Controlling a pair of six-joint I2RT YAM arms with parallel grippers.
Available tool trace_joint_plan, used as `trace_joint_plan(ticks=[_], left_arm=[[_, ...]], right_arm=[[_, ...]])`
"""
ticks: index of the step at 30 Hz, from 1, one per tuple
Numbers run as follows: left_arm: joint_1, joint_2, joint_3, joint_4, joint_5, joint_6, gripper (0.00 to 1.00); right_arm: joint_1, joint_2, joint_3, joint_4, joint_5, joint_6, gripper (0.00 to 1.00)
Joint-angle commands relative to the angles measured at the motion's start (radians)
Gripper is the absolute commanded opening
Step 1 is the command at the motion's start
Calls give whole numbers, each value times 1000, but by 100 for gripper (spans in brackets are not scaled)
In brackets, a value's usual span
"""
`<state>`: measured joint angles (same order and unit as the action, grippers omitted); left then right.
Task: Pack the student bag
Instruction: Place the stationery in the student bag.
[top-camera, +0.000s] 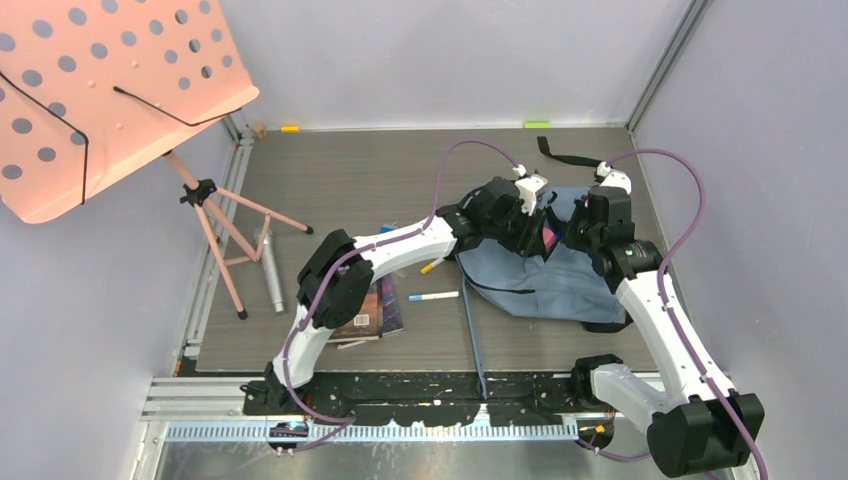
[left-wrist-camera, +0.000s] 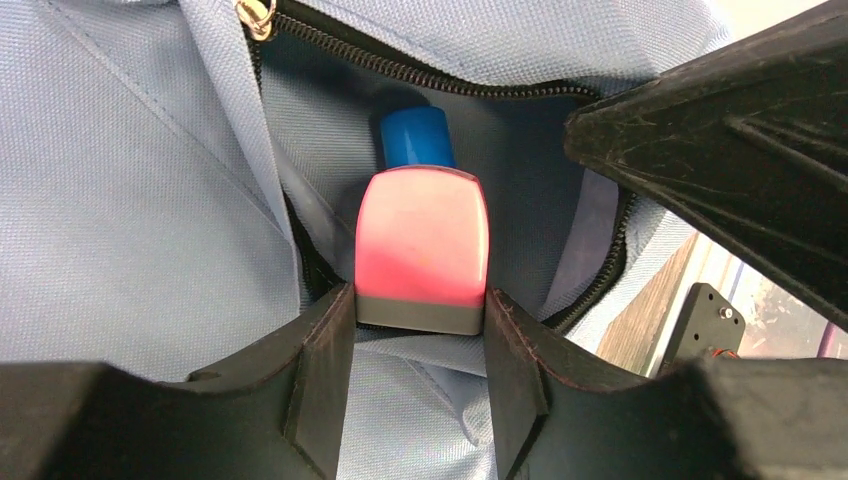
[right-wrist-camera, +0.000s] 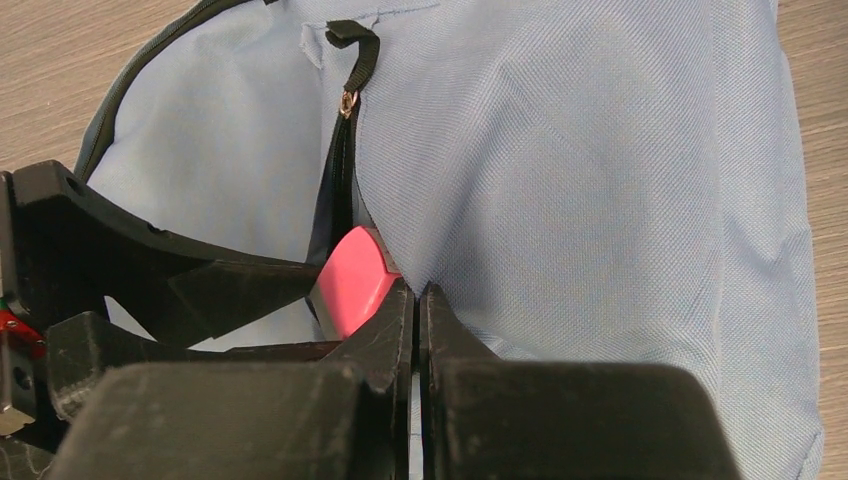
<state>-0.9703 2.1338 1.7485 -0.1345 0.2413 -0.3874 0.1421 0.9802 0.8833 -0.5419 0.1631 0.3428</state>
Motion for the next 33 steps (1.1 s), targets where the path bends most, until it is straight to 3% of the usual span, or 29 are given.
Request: trace_joint_plan(ticks=[1, 5, 9, 12, 21, 33], left_arm=[[-4, 19, 53, 56, 55, -13, 41], [-6, 40, 58, 70, 72, -19, 47], [-7, 41, 38, 99, 80, -26, 62], [-7, 36, 17, 125, 84, -28, 67], [-7, -25, -61, 202, 61, 2, 73], [-4, -238, -242, 258, -50, 84, 86]], right_arm=[[4, -32, 11, 79, -12, 4, 1], [4, -34, 11, 77, -10, 4, 1], [4, -35, 11, 78, -7, 4, 1], [4, -32, 11, 78, -8, 4, 1], [4, -31, 11, 77, -3, 4, 1], [4, -31, 11, 78, 4, 5, 1]])
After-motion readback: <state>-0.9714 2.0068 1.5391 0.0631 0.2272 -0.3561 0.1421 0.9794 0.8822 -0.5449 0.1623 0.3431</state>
